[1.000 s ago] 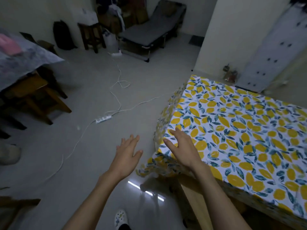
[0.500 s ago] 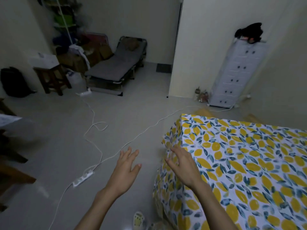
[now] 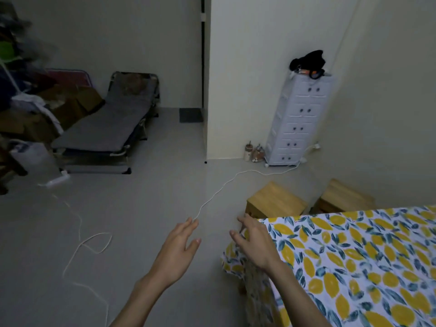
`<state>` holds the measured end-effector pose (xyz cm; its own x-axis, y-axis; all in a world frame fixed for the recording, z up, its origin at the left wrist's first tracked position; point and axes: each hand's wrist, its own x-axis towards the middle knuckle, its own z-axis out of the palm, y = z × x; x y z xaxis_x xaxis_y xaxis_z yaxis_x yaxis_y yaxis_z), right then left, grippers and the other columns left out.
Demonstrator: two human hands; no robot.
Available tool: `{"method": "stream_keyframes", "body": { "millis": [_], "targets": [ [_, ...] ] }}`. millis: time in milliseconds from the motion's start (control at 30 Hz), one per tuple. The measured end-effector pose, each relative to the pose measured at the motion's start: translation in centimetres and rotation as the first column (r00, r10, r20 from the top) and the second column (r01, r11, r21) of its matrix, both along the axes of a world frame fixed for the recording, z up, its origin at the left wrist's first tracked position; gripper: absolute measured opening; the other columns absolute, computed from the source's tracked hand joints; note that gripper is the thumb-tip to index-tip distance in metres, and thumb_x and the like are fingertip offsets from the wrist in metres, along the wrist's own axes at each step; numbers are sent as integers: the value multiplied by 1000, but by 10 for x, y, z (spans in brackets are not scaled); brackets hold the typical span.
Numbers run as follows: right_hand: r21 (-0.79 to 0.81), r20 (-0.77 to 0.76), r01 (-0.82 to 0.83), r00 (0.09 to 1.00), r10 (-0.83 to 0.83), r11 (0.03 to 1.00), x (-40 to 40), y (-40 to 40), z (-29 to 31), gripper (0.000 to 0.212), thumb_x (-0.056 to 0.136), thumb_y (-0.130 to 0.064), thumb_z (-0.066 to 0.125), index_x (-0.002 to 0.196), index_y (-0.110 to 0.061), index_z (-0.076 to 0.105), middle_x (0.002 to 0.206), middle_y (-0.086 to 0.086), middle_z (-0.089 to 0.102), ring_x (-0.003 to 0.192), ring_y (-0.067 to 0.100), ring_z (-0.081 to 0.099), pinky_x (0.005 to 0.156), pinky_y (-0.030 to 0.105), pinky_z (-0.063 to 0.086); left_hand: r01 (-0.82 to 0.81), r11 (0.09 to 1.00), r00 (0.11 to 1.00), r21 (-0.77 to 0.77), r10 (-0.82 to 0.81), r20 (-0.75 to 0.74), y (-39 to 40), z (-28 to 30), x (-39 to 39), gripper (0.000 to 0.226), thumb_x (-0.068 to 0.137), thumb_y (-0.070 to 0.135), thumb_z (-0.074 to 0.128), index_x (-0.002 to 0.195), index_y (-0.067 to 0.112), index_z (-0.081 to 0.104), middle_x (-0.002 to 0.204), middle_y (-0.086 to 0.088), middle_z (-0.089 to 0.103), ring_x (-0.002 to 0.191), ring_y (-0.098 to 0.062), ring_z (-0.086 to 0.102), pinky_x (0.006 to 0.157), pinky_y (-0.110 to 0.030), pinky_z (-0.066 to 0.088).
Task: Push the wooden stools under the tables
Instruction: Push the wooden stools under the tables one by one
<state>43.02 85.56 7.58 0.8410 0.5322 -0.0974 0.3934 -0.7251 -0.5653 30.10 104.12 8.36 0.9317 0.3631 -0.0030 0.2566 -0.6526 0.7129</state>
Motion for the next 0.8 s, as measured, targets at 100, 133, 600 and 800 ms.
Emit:
{"method": "stream_keyframes", "body": {
  "millis": [100, 133, 600, 800],
  "targets": [
    [-9, 27, 81, 996, -81, 997, 53, 36, -7, 70, 86, -61, 39, 143, -21, 43, 153, 8, 38, 141, 25, 31, 115, 36, 26, 97, 995, 995, -11, -97, -1, 49, -9, 67, 52, 97, 33, 48, 146, 27, 32, 156, 8, 25, 146, -11, 14, 116, -22, 9],
    [-3, 35, 116, 993, -116, 993, 72, 48, -11, 71, 85, -62, 38, 143, -22, 42, 153, 7, 38, 141, 25, 31, 114, 37, 27, 133, 991, 991, -12, -133, -3, 67, -12, 90, 52, 97, 33, 47, 146, 27, 32, 156, 8, 24, 146, -10, 14, 116, -22, 9],
    [12, 62, 581, 812, -581, 814, 283, 135, -4, 55, 95, -49, 48, 144, -25, 40, 158, 5, 29, 145, 23, 21, 118, 36, 17, 629, 776, 777, 47, -628, -41, 183, 12, 416, 54, 98, 34, 44, 148, 26, 27, 156, 9, 23, 146, -10, 14, 112, -18, 8],
    [22, 71, 711, 700, -710, 703, 391, 128, -15, 57, 96, -49, 47, 145, -22, 39, 156, 3, 32, 145, 20, 23, 118, 37, 21, 788, 576, 603, 218, -794, -80, 178, -1, 574, 55, 98, 37, 42, 149, 27, 22, 159, 7, 19, 147, -12, 10, 119, -28, 12]
  ]
}}
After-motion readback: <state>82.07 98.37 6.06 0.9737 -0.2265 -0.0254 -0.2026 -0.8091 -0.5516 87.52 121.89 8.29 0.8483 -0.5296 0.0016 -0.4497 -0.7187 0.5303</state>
